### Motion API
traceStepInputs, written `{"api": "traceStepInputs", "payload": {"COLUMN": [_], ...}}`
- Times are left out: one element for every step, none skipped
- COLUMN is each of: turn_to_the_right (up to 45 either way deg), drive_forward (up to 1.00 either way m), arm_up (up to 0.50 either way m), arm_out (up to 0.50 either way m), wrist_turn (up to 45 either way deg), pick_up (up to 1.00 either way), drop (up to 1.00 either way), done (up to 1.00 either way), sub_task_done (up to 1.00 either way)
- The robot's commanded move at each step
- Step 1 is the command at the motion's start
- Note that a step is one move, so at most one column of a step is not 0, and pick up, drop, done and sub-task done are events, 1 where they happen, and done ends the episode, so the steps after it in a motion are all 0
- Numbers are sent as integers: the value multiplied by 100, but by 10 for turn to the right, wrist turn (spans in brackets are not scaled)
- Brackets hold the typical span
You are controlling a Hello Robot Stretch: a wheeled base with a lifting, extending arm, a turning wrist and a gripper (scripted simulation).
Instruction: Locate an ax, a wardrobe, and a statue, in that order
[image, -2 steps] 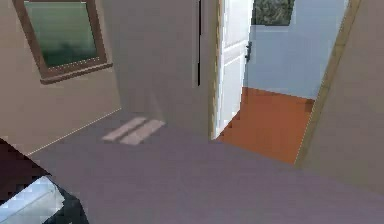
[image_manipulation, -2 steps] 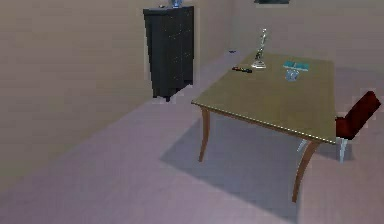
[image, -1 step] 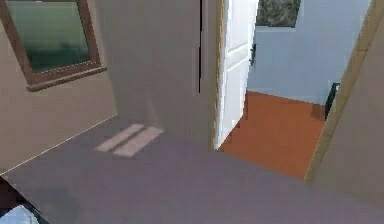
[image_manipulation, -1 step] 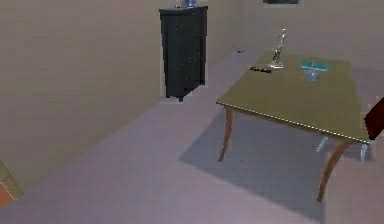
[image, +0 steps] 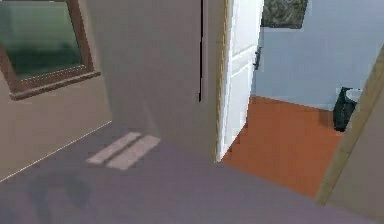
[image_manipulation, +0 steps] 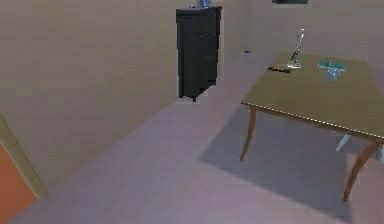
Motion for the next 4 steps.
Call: {"api": "traceStepInputs", "payload": {"turn_to_the_right": [300, 0, 0, 30], "drive_forward": [0, 100, 100, 0], "arm_up": [0, 0, 0, 0], "arm_out": [0, 0, 0, 0], "wrist_turn": [0, 0, 0, 0], "pick_up": [0, 0, 0, 0], "drop": [0, 0, 0, 0], "done": [0, 0, 0, 0], "sub_task_done": [0, 0, 0, 0]}}
